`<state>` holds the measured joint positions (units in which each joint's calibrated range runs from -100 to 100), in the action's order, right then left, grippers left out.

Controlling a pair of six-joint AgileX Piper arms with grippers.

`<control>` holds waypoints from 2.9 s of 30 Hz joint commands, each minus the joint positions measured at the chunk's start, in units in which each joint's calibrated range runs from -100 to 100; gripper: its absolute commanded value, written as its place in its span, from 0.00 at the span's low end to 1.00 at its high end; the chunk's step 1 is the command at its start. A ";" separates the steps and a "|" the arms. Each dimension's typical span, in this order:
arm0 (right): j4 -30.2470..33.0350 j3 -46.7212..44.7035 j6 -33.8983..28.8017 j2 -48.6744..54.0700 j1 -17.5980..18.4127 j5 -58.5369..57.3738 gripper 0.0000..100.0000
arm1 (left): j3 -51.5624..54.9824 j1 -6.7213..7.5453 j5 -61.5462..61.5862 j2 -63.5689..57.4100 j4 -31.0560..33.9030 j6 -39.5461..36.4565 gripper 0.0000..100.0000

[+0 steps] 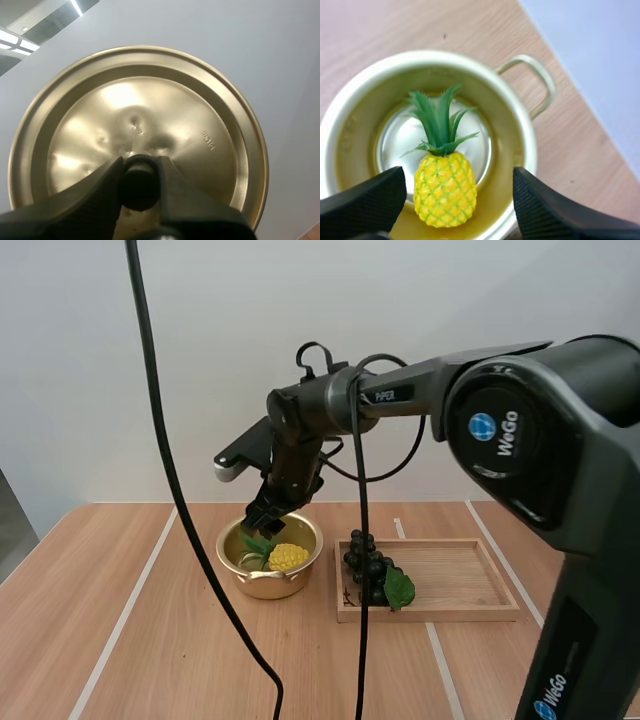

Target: Open the pot, put the pineapple inside, and close it

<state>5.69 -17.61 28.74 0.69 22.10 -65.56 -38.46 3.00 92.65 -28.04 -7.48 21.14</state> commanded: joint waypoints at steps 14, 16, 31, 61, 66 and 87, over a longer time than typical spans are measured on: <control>20.40 0.32 -13.81 20.98 -0.40 -3.73 1.00 | -0.34 0.05 -0.08 0.15 1.70 -0.57 0.00; 24.99 0.32 -17.49 23.49 -1.23 -4.51 1.00 | -0.34 0.05 0.58 0.15 1.70 -0.57 0.00; 30.11 0.32 -31.96 36.23 -14.59 -5.12 0.00 | -0.34 0.05 2.16 0.83 -3.01 -1.92 0.00; 34.72 -25.73 -42.81 40.48 -16.51 13.36 0.00 | 50.95 0.05 -4.74 9.03 -6.85 0.86 0.00; 36.16 -25.73 -44.39 40.48 -16.51 13.36 0.00 | 59.34 0.05 -9.47 10.69 -6.85 1.86 0.00; 37.60 -30.28 -44.39 40.48 -16.51 18.23 0.00 | 67.63 0.05 -24.38 22.73 -8.97 2.13 0.00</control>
<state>42.65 -47.62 -15.52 40.48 5.81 -48.29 29.11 3.00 70.01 -6.33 -14.75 23.28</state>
